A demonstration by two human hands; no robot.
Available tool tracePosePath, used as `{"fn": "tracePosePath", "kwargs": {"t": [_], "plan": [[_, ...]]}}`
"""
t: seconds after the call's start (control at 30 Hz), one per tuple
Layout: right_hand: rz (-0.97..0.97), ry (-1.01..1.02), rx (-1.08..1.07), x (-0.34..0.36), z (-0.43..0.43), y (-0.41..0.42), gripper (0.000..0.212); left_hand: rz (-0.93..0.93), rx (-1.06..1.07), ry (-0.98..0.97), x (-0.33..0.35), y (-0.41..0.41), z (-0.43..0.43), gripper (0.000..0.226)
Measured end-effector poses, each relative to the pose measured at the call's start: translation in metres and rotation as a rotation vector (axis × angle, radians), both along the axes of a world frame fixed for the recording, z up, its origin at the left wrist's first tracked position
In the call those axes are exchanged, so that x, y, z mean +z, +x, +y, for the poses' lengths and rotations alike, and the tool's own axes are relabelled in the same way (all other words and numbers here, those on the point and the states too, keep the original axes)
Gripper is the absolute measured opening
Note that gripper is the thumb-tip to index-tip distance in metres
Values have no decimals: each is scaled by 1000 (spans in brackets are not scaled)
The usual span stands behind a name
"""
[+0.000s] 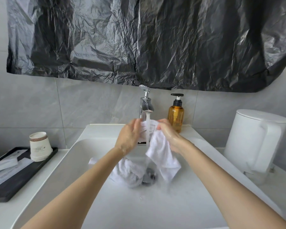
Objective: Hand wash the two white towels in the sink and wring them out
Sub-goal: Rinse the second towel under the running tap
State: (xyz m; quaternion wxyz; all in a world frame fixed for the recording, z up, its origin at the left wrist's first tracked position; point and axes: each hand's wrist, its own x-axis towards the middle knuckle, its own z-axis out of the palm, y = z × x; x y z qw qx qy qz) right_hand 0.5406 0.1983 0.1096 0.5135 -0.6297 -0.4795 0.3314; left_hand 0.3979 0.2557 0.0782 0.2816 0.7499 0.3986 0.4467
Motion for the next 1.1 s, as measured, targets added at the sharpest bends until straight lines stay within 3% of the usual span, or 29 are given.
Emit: {"fn": "tracePosePath", "kwargs": {"t": [0.07,0.13,0.2,0.3,0.43,0.6,0.7,0.77,0.87,0.9,1.03,1.1], "plan": [[225,-39,-24,-1,-3,-10,18,16,-98,-100,-3,10,-8,63],[356,-5,-39,-5,2,-16,21,-19,-190,-170,-6,16,-19,59],[186,83,-49,-14,5,-23,23,-126,-236,-192,-7,19,-26,59],[-178,185,-107,-31,4,-33,26,-204,-65,-180,-9,20,-22,58],[-300,215,-144,-34,6,-40,34,-102,112,-135,-8,15,-16,69],[-507,278,-114,-27,0,-27,52,-15,118,-204,1,11,-14,54],[-716,199,20,-21,-3,-11,49,40,100,-193,5,11,-13,52],[-734,163,96,-20,-3,-2,38,38,95,-208,7,12,-13,54],[-580,107,181,-22,-6,5,27,-18,57,-221,7,9,-11,49],[-551,76,223,-26,-7,6,33,-76,28,-234,7,7,-11,49],[-519,-37,380,-50,3,-2,99,-407,10,-506,11,-7,1,51],[-460,-49,384,-59,13,-9,110,-466,-39,-627,14,-13,4,56]]}}
